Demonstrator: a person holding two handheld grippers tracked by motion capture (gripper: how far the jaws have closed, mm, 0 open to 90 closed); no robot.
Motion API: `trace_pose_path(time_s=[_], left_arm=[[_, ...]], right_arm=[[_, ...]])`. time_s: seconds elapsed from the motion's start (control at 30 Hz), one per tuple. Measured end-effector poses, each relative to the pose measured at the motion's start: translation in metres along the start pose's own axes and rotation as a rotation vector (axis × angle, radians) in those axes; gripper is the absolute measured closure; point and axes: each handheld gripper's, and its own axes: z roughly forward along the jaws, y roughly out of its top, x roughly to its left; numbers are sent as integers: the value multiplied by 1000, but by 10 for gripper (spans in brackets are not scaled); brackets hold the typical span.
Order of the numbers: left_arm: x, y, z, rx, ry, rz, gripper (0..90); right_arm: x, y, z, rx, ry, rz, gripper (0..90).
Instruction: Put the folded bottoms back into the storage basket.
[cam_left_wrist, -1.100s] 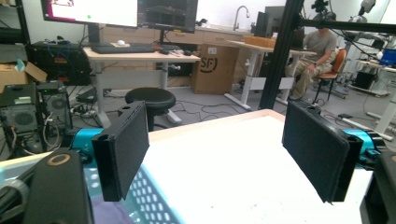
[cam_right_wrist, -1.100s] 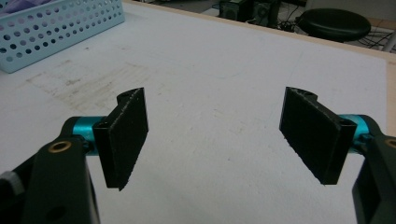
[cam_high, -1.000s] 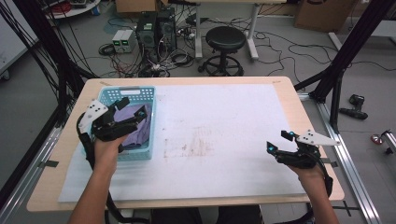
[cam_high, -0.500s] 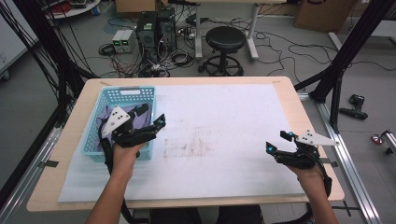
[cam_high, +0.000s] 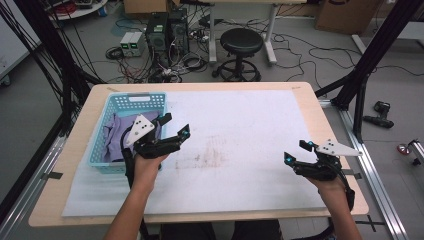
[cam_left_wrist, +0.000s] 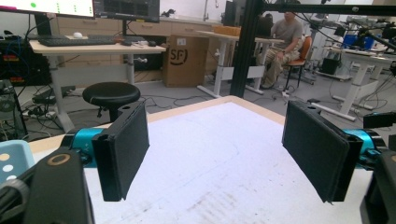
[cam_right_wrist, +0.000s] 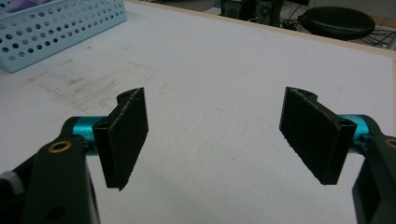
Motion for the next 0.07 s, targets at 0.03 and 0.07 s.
trace_pose_path(time_s=[0.03, 0.07], left_arm=[[0, 0, 1, -1, -2, -2, 229], [0, 0, 1, -1, -2, -2, 229]], right_arm=[[0, 0, 0, 0, 1, 0, 237], [0, 0, 0, 0, 1, 0, 237]])
